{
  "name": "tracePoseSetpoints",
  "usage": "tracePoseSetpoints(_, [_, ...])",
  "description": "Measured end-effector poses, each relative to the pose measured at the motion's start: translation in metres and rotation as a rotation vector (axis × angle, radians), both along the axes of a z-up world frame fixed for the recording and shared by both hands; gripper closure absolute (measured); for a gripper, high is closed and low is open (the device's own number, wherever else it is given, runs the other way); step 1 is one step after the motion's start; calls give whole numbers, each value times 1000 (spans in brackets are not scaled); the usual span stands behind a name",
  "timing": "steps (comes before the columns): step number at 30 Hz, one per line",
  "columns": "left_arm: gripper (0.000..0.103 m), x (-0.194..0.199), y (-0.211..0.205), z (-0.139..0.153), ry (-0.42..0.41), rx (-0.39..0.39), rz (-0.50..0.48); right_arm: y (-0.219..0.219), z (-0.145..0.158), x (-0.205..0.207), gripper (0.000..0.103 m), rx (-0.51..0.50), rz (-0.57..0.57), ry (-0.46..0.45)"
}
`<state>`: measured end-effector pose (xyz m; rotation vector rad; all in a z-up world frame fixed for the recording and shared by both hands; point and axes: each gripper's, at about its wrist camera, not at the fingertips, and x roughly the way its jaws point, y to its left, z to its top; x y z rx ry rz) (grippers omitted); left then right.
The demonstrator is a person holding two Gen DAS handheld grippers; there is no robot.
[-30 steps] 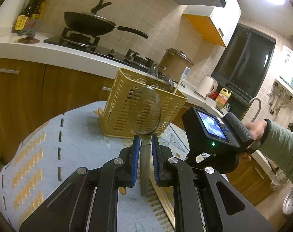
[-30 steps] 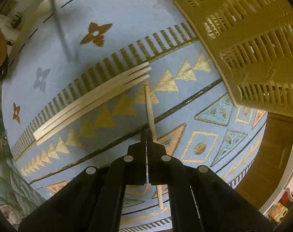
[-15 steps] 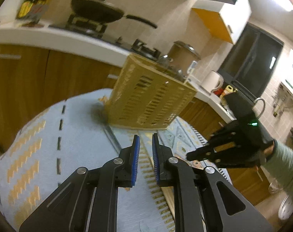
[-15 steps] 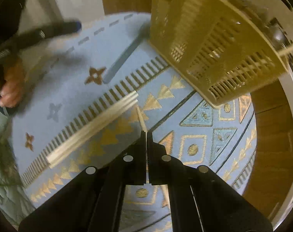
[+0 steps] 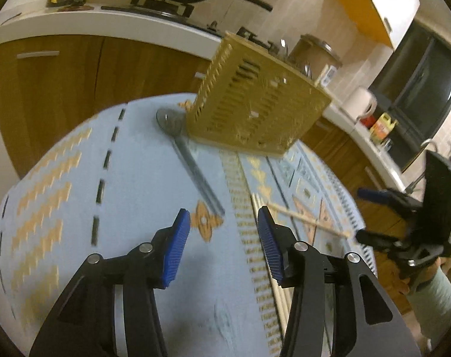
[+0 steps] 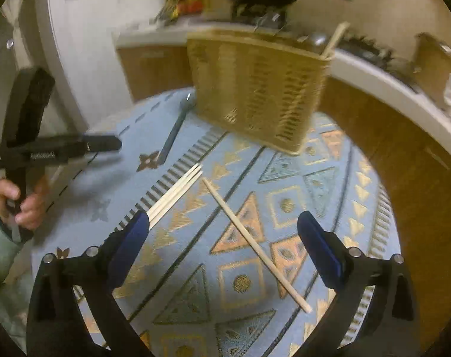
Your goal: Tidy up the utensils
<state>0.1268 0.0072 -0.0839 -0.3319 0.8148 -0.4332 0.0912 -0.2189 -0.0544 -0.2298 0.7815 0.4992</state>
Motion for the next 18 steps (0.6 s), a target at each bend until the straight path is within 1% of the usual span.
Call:
tracePoseSetpoints(1, [56, -4, -4, -1, 3, 16, 2, -4, -2, -8, 8, 4, -1, -13])
tracePoseSetpoints(2, [55, -7, -7, -2, 7, 27, 3, -9, -6, -12, 8, -5, -37, -12])
tracePoseSetpoints(3, [55, -9, -8, -3, 13, 35, 3, -13, -9, -14, 8, -13, -62, 1])
tracePoseSetpoints(5, [55, -12, -13, -5, 31, 50, -2, -20, -16, -20, 8, -1, -72, 39])
tracePoseSetpoints(7, [54, -15, -15, -6, 45, 73, -1, -26, -22, -25, 8, -55, -123, 48])
tracePoseSetpoints(9, [54, -18, -16, -6, 60, 86, 8, -26, -28, -29, 8, -88, -140, 39])
tracePoseSetpoints(11, [54, -20, -17, -6, 72, 91, 17, -27, -32, -35, 8, -73, -146, 28])
tracePoseSetpoints(12, [54, -21, -18, -6, 78, 96, 22, -28, -35, -38, 8, -49, -148, 27])
tracePoseSetpoints(15, [54, -20, -25, -4, 103, 139, 25, -30, -40, -40, 8, -21, -175, 29])
tracePoseSetpoints(17, [52, -17, -27, 2, 113, 162, 35, -30, -42, -40, 8, -27, -180, 29])
tracePoseSetpoints(18, [52, -14, -25, 6, 122, 152, 42, -32, -40, -39, 8, -44, -178, 37])
